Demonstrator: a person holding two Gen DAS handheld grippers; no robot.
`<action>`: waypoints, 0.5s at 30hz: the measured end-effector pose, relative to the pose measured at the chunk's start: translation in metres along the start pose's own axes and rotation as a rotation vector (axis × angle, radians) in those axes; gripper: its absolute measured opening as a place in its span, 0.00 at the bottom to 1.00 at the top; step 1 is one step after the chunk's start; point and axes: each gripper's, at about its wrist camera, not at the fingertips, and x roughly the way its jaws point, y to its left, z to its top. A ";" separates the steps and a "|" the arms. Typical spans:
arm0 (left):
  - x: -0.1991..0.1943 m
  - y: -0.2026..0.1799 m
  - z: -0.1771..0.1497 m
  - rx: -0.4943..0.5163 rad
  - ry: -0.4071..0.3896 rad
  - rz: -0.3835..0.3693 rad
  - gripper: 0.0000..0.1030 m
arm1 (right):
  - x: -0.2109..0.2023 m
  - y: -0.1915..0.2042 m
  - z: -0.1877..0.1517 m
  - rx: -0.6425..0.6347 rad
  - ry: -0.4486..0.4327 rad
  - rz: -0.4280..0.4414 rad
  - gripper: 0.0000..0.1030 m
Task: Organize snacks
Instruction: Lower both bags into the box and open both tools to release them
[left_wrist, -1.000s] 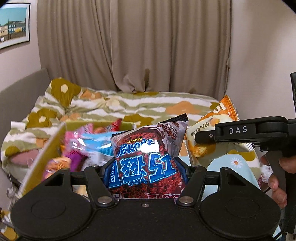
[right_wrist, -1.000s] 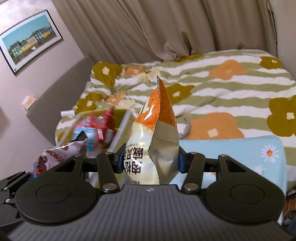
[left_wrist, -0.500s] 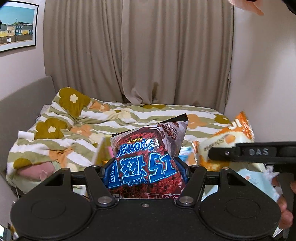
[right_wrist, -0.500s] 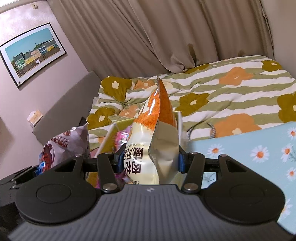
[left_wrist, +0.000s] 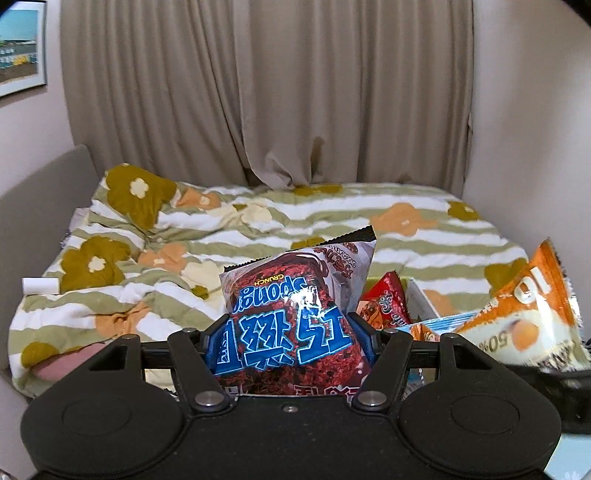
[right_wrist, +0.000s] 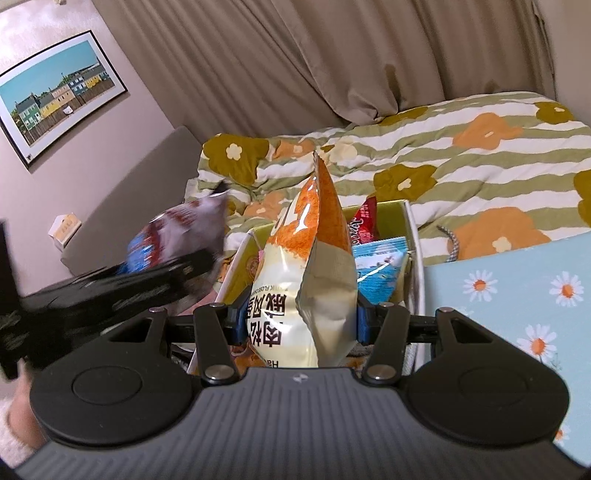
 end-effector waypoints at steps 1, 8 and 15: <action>0.007 0.000 0.000 0.000 0.015 -0.006 0.70 | 0.005 -0.001 0.001 0.002 0.007 0.003 0.65; 0.012 0.008 -0.014 -0.008 0.051 -0.032 1.00 | 0.022 -0.007 0.002 0.011 0.048 0.014 0.65; -0.009 0.017 -0.036 -0.063 0.065 -0.020 1.00 | 0.023 -0.005 0.001 0.011 0.065 0.024 0.65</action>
